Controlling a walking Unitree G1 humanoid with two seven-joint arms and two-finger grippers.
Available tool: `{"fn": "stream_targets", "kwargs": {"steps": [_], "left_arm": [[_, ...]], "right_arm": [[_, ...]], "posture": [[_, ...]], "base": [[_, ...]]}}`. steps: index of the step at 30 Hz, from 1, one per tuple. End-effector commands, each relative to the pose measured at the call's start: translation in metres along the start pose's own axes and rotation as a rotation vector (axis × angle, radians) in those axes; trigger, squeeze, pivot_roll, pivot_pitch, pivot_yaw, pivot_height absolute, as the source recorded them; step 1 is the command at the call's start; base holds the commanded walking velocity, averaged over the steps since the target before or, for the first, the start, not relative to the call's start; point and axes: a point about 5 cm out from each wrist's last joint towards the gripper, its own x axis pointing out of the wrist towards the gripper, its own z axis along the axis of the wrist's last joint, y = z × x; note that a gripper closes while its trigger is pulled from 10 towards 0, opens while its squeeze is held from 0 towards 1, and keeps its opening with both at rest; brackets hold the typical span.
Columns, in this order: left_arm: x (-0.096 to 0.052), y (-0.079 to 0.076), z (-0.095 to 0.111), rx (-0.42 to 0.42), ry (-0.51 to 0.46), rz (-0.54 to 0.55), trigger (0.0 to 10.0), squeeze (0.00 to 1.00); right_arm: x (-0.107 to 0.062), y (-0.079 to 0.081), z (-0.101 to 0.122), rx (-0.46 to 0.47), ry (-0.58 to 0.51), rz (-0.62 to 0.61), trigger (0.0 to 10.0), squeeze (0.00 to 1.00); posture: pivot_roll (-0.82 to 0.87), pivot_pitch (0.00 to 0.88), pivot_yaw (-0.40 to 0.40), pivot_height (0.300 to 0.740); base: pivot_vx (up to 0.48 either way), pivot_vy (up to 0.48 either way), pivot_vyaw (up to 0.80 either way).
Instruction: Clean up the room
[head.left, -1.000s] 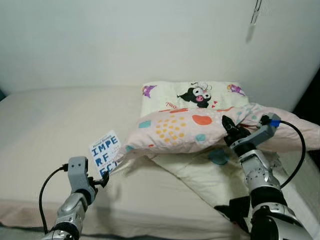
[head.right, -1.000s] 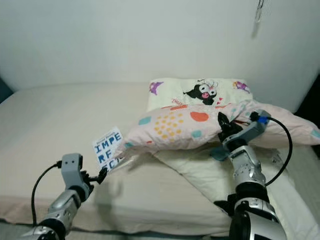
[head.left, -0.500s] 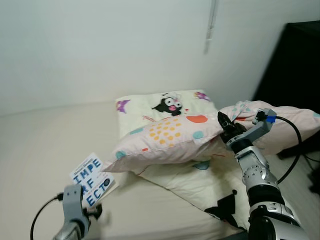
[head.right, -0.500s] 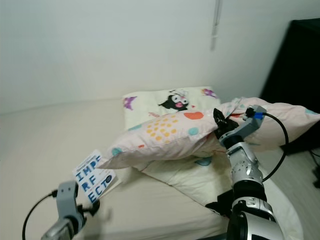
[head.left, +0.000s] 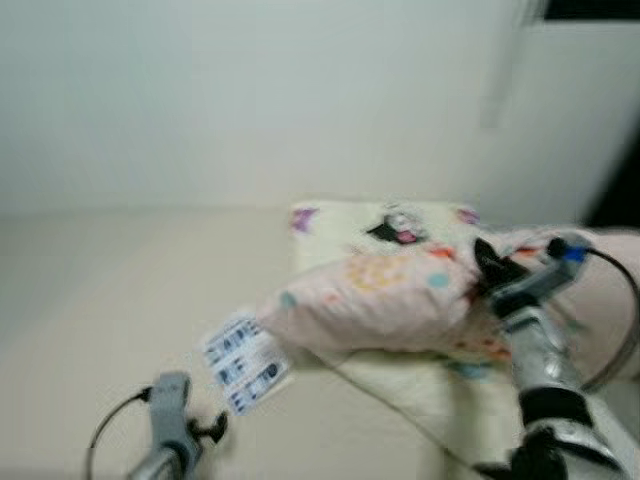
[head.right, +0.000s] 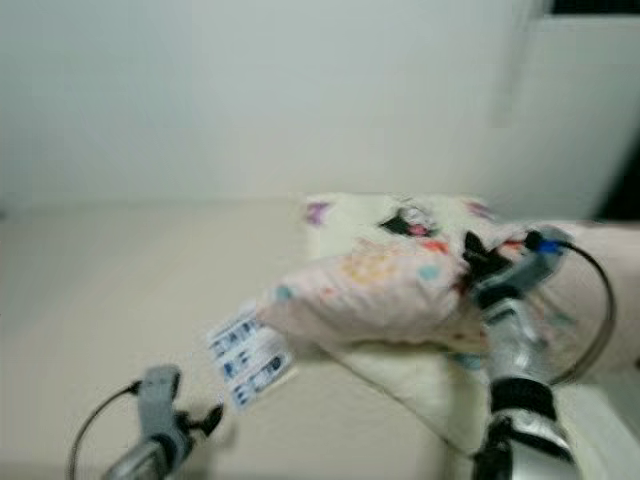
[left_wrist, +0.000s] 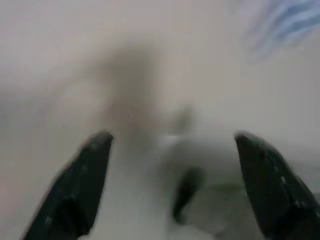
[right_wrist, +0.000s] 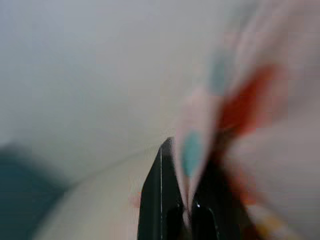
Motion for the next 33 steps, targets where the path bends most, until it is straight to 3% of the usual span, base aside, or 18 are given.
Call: {"fn": "stream_targets", "kwargs": {"steps": [1, 12, 19, 28, 29, 33], "left_arm": [[0.008, -0.023, 0.023, 0.023, -0.069, -0.064, 10.0, 0.0], [0.007, -0.022, 0.019, 0.032, -0.055, -0.057, 10.0, 0.0], [0.006, -0.018, 0.015, 0.045, -0.041, -0.05, 10.0, 0.0], [0.006, -0.019, 0.014, 0.047, -0.034, -0.048, 10.0, 0.0], [0.007, -0.021, 0.015, 0.045, -0.034, -0.051, 10.0, 0.0], [0.007, -0.023, 0.015, 0.042, -0.037, -0.055, 10.0, 0.0]], "right_arm": [[-0.003, -0.014, 0.036, -0.073, -0.097, -0.019, 10.0, 0.0], [-0.003, -0.015, 0.039, -0.067, -0.117, -0.036, 10.0, 0.0], [-0.002, -0.015, 0.039, -0.053, -0.132, -0.05, 10.0, 0.0], [0.003, -0.004, 0.064, -0.071, -0.238, 0.015, 10.0, 0.0], [0.006, 0.006, 0.075, -0.091, -0.271, 0.063, 10.0, 0.0], [0.007, 0.015, 0.082, -0.104, -0.298, 0.106, 10.0, 0.0]], "posture": [[-0.11, 0.0, 0.06, 0.724], [-0.1, 0.0, 0.061, 0.724], [-0.09, 0.0, 0.062, 0.724], [-0.1, 0.0, 0.062, 0.724], [-0.1, 0.0, 0.061, 0.724], [-0.11, 0.0, 0.058, 0.724]], "base": [[0.0, 0.0, 0.8], [0.0, 0.0, 0.74], [0.0, 0.0, 0.0], [0.0, 0.0, 0.38], [0.0, 0.0, 0.8], [0.0, 0.0, 0.8]]}}
